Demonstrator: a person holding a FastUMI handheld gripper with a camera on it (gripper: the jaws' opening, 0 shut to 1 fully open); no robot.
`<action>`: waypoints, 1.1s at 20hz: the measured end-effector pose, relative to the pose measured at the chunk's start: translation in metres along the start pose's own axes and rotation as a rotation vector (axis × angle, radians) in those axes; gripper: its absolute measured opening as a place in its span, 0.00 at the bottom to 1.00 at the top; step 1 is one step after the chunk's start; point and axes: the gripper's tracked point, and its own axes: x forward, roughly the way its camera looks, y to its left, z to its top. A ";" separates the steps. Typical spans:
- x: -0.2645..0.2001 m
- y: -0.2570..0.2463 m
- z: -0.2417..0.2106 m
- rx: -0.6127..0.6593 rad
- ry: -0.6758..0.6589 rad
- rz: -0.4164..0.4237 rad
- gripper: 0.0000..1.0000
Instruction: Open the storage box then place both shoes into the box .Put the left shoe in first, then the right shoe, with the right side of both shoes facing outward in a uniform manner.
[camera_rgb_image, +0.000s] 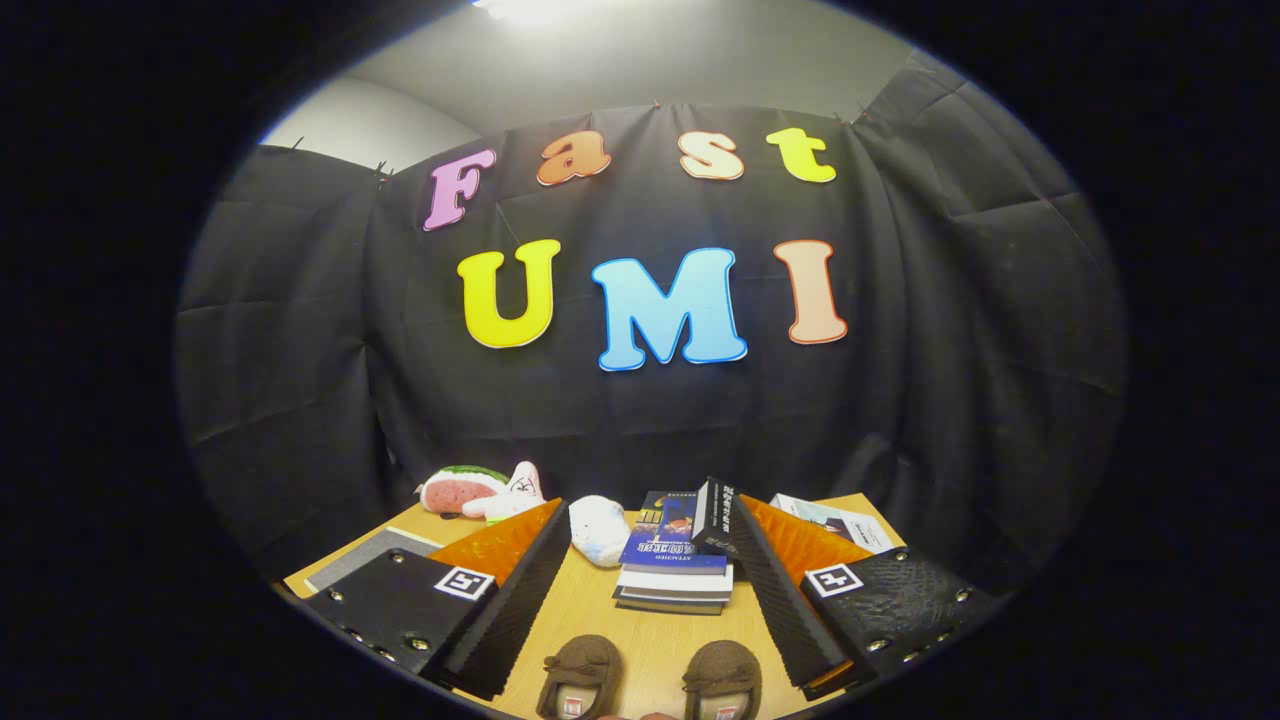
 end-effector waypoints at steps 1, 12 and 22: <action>0.002 0.007 -0.005 -0.001 0.017 0.017 0.98; 0.011 0.103 -0.099 0.142 0.343 0.330 0.97; 0.011 0.169 -0.176 0.460 0.667 0.511 0.99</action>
